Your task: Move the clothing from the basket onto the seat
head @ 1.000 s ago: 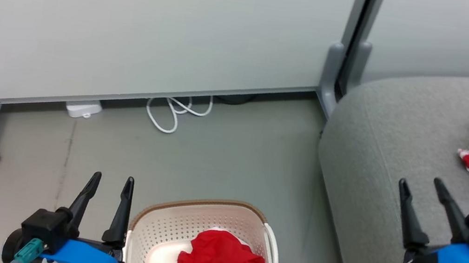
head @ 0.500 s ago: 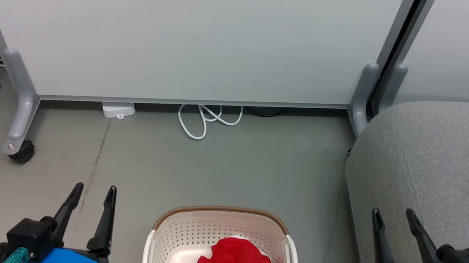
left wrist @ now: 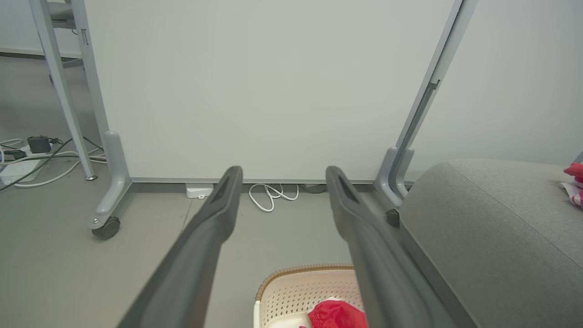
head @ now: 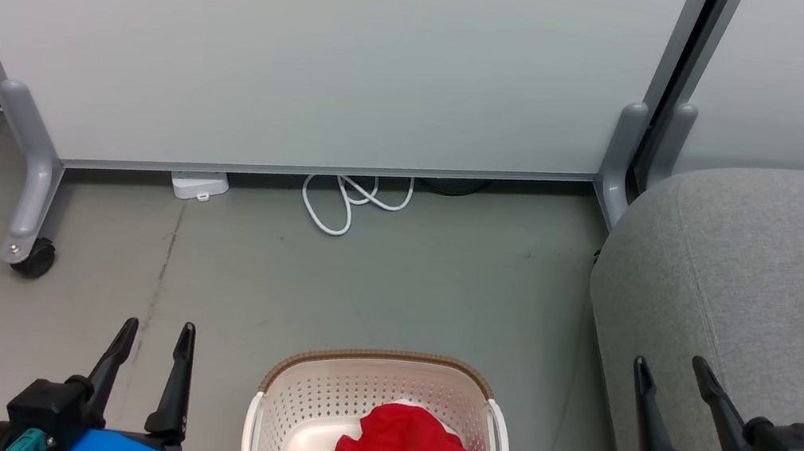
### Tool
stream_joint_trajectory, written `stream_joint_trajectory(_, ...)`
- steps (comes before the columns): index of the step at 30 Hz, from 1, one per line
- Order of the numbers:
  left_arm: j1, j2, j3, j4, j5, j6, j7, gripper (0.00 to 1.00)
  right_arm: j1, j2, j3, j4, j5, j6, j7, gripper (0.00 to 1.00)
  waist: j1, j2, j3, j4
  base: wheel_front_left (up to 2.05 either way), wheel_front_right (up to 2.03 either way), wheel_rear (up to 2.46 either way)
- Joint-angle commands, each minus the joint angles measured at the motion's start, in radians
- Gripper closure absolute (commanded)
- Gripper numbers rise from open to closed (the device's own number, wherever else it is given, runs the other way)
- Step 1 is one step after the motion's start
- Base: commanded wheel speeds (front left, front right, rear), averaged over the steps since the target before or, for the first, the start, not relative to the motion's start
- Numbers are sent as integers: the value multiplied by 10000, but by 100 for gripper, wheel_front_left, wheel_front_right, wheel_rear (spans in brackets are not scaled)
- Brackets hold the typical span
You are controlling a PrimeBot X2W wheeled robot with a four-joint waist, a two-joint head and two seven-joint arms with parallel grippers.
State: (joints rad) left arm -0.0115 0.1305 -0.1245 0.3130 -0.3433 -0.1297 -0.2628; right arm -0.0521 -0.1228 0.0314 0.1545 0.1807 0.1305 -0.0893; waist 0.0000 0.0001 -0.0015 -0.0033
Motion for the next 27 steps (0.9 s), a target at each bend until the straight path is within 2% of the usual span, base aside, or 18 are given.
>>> stream_joint_trajectory(1, 61, 19, 35, -34, -6, -8, -30, 0, 96, 49, -23, 6, 90, 5, -23, 0, 0, -1, 9, -14, 0, 0, 0)
stream_joint_trajectory(9, 46, -51, -25, 2, -19, -8, -30, 0, -44, 60, 26, 78, 115, 5, -70, 0, 0, -1, 147, -94, 0, 0, 0)
stream_joint_trajectory(17, -211, 128, -38, -110, 12, -8, -30, 0, -389, 121, 150, -14, 11, 5, -148, 0, 0, -1, 670, -297, 0, 0, 0)
stream_joint_trajectory(23, -555, 277, -282, -181, 104, -8, -28, 0, -886, 149, 415, -140, 18, 5, -310, 0, 0, -1, 1558, -784, 0, 0, 0)
stream_joint_trajectory(27, -1099, 503, -624, -89, 157, -8, -28, 0, -1453, 211, 583, -305, 73, 5, -484, 0, 0, -1, 2639, -1268, 0, 0, 0)
